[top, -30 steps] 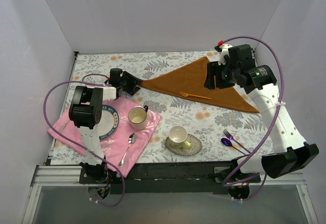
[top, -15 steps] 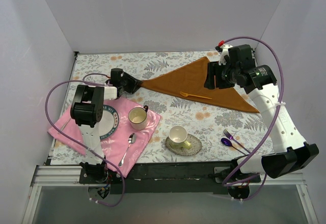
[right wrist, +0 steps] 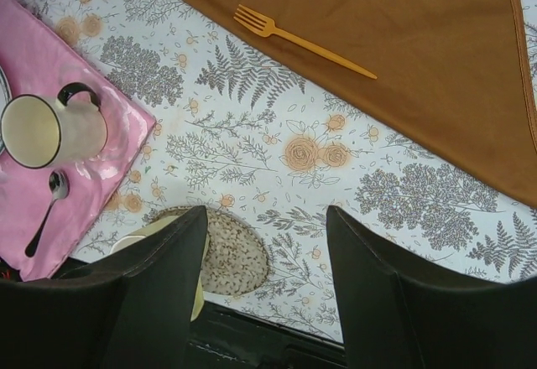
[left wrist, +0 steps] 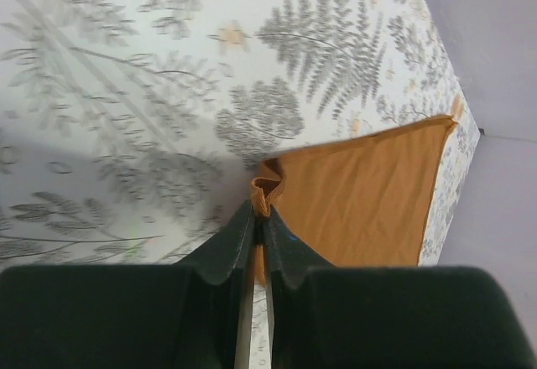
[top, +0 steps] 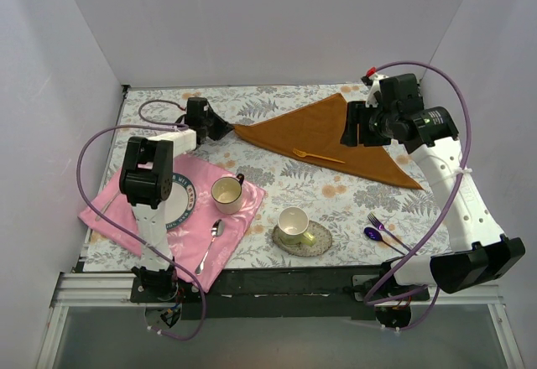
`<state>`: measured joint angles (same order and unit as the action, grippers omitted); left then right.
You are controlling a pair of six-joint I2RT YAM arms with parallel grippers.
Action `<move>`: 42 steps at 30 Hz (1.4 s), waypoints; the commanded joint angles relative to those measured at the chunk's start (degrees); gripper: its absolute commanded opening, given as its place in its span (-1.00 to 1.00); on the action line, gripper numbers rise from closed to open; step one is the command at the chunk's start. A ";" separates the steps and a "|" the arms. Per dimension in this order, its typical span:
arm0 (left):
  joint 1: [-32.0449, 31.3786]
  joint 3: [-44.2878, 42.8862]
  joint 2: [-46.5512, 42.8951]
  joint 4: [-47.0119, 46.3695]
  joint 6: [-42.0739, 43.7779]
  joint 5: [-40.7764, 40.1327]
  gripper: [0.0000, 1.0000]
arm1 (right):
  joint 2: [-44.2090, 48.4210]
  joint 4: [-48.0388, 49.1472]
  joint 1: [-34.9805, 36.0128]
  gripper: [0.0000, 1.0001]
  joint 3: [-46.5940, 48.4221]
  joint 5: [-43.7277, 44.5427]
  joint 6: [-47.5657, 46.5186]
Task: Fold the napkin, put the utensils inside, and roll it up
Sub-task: Fold the napkin
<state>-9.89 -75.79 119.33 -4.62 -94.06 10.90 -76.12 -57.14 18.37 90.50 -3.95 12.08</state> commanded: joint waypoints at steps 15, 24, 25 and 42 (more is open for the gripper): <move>-26.40 -17.55 -0.24 10.07 10.92 -8.78 -0.89 | 5.71 -2.53 -8.17 0.36 -5.51 -2.64 3.40; -30.36 -20.36 3.98 8.23 11.09 -9.05 -0.89 | 7.03 -4.82 -10.46 0.36 -5.60 -3.88 1.55; -31.06 -20.45 4.16 8.14 10.74 -8.88 -0.89 | 7.21 -4.73 -10.63 0.36 -5.68 -3.96 1.46; -35.11 -30.91 11.72 10.42 10.57 -9.49 -0.87 | 7.74 -5.52 -10.99 0.37 -6.56 -4.67 0.67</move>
<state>-44.49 -104.03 130.67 5.19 -83.55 2.17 -69.84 -61.95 7.60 84.09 -8.10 13.30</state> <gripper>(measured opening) 0.062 0.680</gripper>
